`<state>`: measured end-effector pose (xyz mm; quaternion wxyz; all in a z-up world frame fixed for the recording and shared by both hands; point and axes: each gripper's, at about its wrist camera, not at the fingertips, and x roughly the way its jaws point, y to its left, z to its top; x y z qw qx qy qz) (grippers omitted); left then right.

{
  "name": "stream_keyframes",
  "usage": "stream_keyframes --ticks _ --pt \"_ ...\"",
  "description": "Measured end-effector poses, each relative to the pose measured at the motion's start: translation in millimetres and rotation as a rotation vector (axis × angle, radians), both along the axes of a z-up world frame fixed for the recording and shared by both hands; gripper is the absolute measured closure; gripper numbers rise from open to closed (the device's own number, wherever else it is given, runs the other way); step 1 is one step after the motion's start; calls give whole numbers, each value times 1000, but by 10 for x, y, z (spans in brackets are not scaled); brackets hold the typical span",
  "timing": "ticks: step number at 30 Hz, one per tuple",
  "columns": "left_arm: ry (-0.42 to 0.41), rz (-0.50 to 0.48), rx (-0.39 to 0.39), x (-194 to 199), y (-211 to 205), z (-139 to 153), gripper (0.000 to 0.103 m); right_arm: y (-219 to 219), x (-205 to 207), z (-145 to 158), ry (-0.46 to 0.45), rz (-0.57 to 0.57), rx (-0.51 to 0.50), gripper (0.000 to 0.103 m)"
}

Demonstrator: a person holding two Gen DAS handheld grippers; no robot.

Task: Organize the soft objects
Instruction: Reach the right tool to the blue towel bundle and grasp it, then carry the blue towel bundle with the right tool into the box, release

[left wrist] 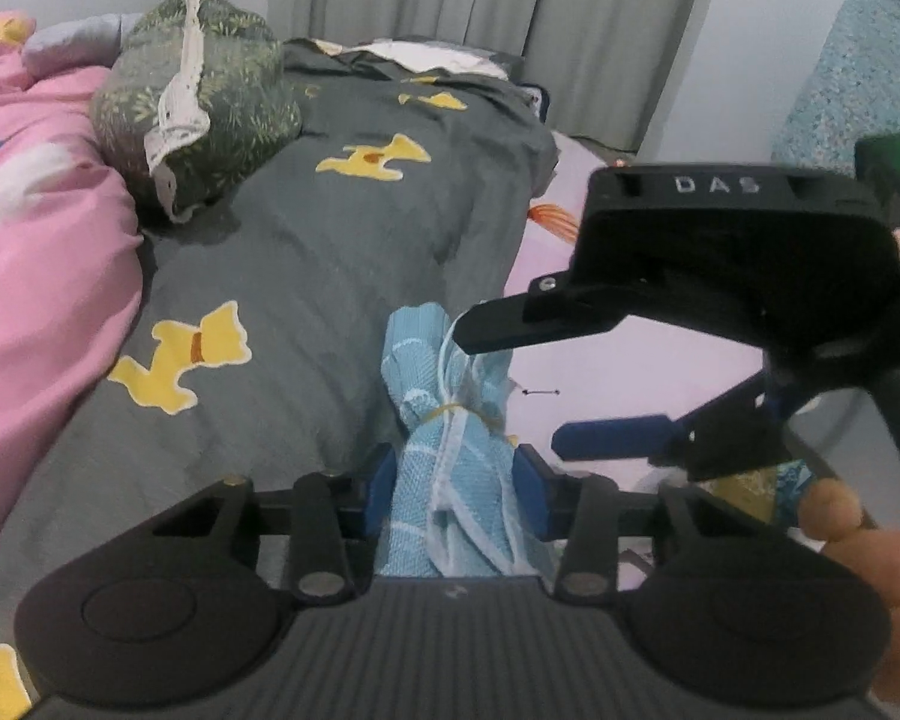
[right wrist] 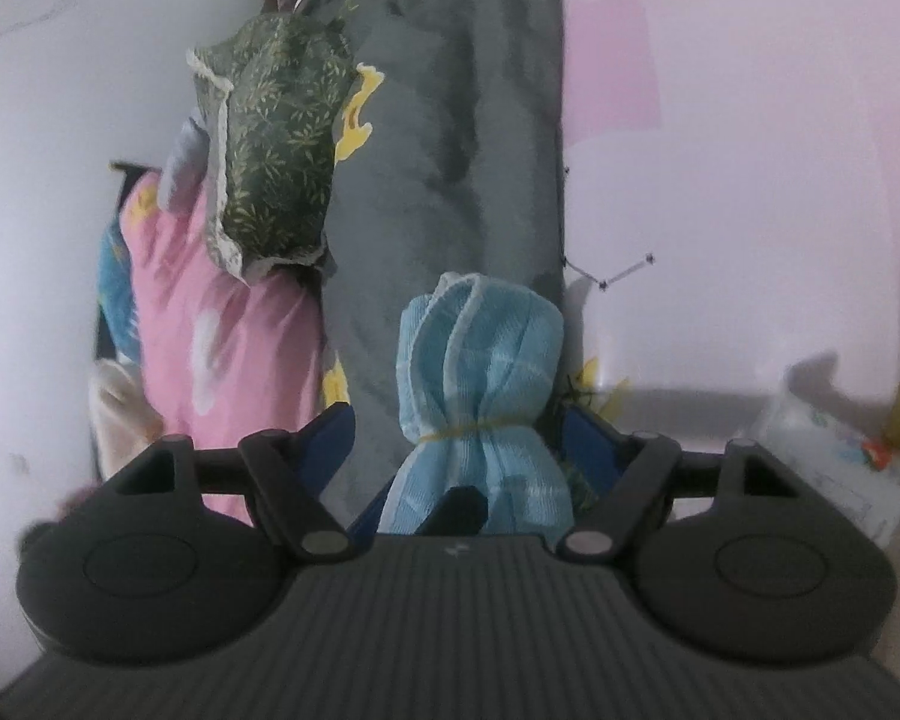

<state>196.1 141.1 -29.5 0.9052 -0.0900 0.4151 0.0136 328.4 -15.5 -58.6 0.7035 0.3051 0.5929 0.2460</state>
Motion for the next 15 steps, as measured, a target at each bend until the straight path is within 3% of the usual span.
stream_keyframes --ticks 4,10,15 --pt "24 19 -36 61 37 -85 69 146 24 -21 -17 53 -75 28" --pt "24 43 -114 62 76 -68 80 282 25 -198 45 84 -80 35" --pt "-8 25 -100 -2 -27 65 81 142 -21 -187 67 51 -24 52"
